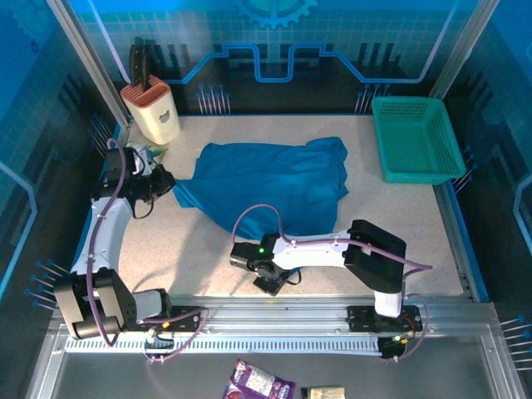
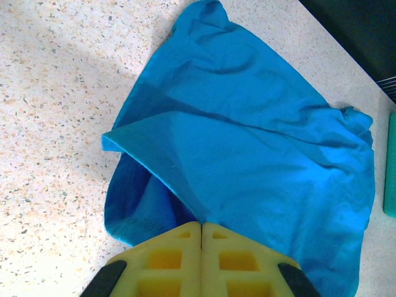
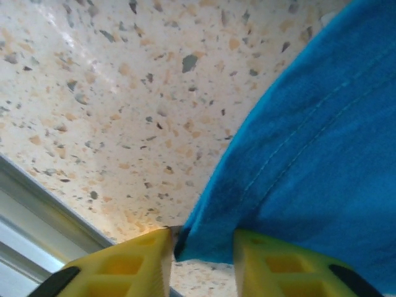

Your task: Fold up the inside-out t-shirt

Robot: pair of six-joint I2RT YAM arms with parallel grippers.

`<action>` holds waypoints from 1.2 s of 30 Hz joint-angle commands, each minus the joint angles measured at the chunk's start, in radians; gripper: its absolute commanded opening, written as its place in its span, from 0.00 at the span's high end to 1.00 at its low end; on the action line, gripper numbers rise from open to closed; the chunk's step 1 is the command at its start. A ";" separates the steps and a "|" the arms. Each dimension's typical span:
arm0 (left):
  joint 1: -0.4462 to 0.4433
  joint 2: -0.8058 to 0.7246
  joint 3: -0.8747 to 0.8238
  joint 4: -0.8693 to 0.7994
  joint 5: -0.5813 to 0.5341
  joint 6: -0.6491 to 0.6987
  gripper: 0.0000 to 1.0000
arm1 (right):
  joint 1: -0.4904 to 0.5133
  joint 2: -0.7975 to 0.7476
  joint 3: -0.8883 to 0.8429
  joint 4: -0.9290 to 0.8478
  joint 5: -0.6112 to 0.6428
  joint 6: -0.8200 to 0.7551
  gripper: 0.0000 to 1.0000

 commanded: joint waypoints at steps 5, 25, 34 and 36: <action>0.015 -0.001 0.027 0.010 0.002 0.017 1.00 | -0.028 -0.043 -0.024 -0.044 0.136 0.040 0.96; 0.078 -0.196 0.470 -0.133 -0.030 -0.032 1.00 | -0.700 -0.535 0.469 0.112 0.454 -0.337 1.00; 0.078 -0.193 0.505 -0.077 0.035 -0.117 1.00 | -0.889 -0.453 1.065 0.173 0.517 -0.494 1.00; 0.077 -0.193 0.509 -0.042 0.041 -0.144 1.00 | -0.887 -0.457 1.107 0.224 0.536 -0.523 1.00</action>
